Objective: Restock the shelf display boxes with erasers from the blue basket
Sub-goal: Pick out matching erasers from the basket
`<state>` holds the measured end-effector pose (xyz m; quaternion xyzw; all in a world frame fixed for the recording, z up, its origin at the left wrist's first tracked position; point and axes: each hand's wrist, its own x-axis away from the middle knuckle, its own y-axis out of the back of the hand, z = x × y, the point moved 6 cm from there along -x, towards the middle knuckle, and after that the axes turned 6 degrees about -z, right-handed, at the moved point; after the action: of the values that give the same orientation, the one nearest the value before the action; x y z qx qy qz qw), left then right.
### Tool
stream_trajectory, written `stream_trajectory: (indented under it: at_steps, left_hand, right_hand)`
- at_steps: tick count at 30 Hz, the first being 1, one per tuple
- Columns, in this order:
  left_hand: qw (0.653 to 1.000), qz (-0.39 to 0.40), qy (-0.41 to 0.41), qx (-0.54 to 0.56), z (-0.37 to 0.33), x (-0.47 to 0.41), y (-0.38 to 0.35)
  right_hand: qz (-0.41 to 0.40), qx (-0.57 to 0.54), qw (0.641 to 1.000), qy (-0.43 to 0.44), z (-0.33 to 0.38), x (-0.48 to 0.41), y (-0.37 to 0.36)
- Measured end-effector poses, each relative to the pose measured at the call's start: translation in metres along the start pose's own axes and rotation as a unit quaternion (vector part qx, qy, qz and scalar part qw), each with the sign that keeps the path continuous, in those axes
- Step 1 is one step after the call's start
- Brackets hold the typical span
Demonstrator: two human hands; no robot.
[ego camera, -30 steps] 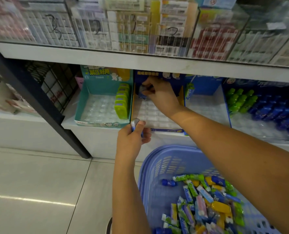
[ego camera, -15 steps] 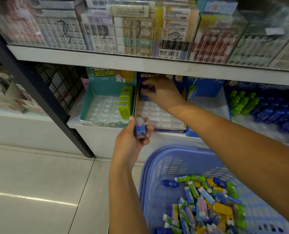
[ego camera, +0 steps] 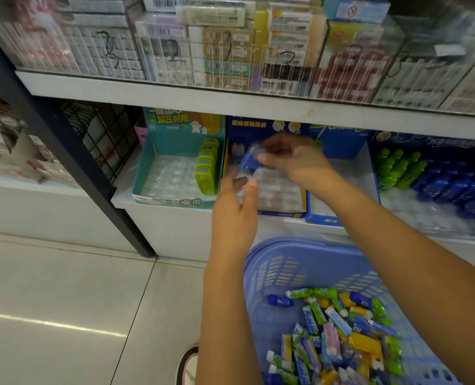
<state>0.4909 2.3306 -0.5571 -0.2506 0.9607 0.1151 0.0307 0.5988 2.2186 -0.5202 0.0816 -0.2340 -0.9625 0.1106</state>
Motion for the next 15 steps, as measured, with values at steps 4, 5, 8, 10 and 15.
stream_trajectory:
  at_steps: [4, 5, 8, 10, 15]
  left_hand:
    - [0.970, 0.079, -0.085, -0.216, 0.007, 0.008, -0.022]
    - [0.963, 0.088, -0.092, -0.236, 0.009, 0.010, -0.025]
    - [0.960, 0.089, -0.089, -0.252, 0.011, 0.009, -0.025]
    - [0.960, 0.095, -0.080, -0.251, 0.012, 0.007, -0.025]
    - [0.959, 0.101, -0.075, -0.253, 0.012, 0.008, -0.025]
  right_hand:
    - [-0.126, 0.190, 0.972, 0.053, -0.009, -0.027, 0.000]
    - [-0.123, 0.210, 0.968, 0.065, -0.011, -0.031, -0.005]
    - [-0.077, 0.226, 0.966, 0.100, -0.015, -0.036, -0.022]
    - [-0.065, 0.249, 0.960, 0.111, -0.017, -0.038, -0.026]
    - [-0.031, 0.335, 0.936, 0.105, -0.015, -0.043, -0.024]
